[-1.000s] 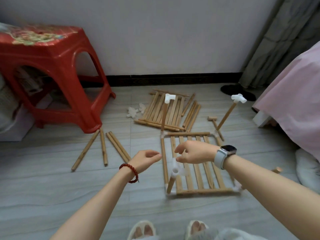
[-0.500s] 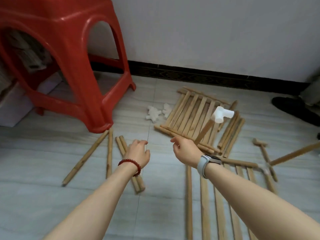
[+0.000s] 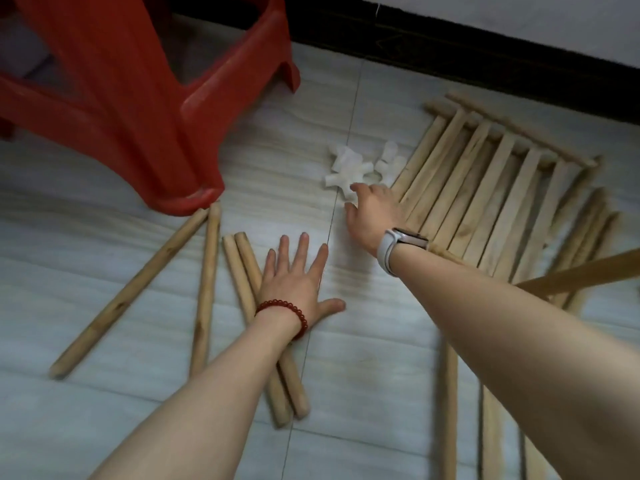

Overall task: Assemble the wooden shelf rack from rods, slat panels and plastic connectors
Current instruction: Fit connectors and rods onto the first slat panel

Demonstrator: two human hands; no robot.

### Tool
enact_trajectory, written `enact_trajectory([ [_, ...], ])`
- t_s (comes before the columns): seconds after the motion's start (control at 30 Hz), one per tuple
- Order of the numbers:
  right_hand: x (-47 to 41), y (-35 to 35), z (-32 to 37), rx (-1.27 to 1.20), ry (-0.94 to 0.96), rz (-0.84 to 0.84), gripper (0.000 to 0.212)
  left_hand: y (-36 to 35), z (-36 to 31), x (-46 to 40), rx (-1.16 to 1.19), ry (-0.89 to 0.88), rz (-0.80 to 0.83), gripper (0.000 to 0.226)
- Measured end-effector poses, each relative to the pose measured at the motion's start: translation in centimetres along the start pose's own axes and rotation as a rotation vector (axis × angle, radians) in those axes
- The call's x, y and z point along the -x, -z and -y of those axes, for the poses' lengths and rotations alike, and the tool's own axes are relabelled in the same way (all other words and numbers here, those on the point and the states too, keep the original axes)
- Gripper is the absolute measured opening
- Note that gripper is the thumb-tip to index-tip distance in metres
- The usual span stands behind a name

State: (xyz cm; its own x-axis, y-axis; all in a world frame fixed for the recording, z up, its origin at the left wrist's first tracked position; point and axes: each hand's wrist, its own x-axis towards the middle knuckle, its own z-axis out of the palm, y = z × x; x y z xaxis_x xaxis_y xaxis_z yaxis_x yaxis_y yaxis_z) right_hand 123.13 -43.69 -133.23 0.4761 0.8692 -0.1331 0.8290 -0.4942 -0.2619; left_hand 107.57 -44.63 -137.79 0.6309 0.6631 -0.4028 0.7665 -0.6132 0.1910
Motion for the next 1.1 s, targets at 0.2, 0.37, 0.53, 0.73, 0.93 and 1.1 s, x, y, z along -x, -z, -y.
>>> enact_trajectory([
  [0.2, -2.0, -2.3, 0.9, 0.252, 0.031, 0.077, 0.039, -0.3, 0.5, -0.2, 0.019, -0.001, -0.028, 0.093],
  [0.37, -2.2, -3.2, 0.5, 0.339, 0.035, -0.045, 0.036, -0.5, 0.6, -0.2, 0.026, -0.004, -0.04, 0.094],
  [0.53, -2.6, -3.8, -0.2, 0.352, 0.135, -0.006, 0.04, -0.7, 0.6, -0.2, 0.028, -0.004, -0.037, 0.095],
  [0.73, -0.3, -2.0, 0.2, 0.006, 0.178, -0.158, 0.028, -0.2, 0.6, -0.2, 0.032, 0.013, 0.011, 0.094],
  [0.93, 4.5, 0.7, 1.2, -0.618, -0.091, -0.129, 0.029, 1.2, -0.7, -0.1, 0.039, 0.109, 0.074, 0.092],
  [1.1, 10.8, 4.9, 0.1, -0.817, -0.067, -0.017, 0.022, 1.9, -3.4, 2.9, 0.143, 0.167, 0.051, 0.06],
])
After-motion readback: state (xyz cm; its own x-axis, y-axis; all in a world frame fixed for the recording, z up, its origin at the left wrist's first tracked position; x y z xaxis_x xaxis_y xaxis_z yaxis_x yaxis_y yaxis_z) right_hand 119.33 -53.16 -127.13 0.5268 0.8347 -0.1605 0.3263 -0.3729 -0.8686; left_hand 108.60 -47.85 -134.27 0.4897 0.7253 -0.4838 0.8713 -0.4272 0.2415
